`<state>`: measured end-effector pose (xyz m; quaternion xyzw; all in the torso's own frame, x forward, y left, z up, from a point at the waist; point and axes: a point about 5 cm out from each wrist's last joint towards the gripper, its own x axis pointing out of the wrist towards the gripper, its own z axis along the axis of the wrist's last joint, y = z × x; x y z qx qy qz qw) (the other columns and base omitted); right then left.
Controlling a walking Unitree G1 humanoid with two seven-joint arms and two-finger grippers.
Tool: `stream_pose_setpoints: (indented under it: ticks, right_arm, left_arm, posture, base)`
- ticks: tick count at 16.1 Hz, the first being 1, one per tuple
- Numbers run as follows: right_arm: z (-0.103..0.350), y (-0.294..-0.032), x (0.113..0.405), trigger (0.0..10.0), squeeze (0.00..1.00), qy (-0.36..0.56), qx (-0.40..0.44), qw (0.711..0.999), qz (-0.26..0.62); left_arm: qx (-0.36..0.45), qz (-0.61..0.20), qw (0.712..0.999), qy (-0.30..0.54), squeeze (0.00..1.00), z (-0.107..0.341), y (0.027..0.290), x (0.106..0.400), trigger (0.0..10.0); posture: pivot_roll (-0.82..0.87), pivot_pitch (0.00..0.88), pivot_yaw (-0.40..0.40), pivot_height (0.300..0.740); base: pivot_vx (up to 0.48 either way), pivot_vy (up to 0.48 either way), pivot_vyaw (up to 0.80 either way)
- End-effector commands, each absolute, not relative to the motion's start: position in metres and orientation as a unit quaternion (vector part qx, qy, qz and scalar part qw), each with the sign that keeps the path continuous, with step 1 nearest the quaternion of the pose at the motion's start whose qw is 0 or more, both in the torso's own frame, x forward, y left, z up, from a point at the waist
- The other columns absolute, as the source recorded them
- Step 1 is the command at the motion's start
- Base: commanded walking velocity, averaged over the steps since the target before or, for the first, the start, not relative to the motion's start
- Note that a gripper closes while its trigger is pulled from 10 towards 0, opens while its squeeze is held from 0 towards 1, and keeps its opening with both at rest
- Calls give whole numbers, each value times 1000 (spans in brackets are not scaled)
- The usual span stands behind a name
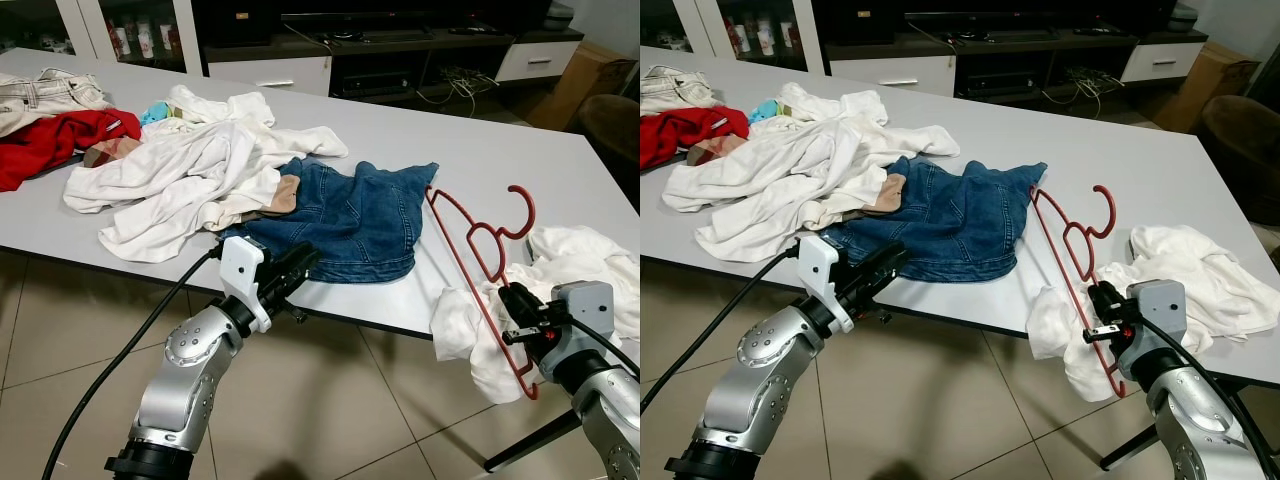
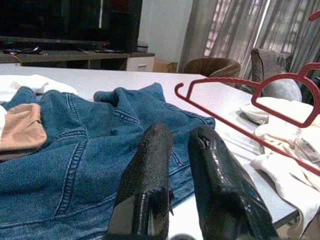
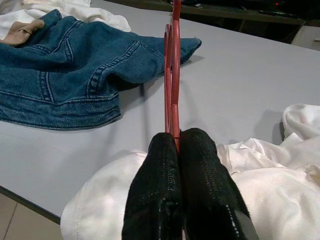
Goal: Hang hanger
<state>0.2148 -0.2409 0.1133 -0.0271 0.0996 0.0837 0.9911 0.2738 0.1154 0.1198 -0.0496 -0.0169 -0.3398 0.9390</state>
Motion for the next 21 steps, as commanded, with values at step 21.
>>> stream_pose_setpoints:
  ticks: [21]
  right_arm:
    - [116, -235, 224, 10000, 0, 80, -39, 992, 94]
  left_arm:
    - [-34, -281, 959, 28, 0, 106, 129, 285, 10000]
  posture:
    - [-72, 0, -43, 740]
  base:
    - [48, 0, 0]
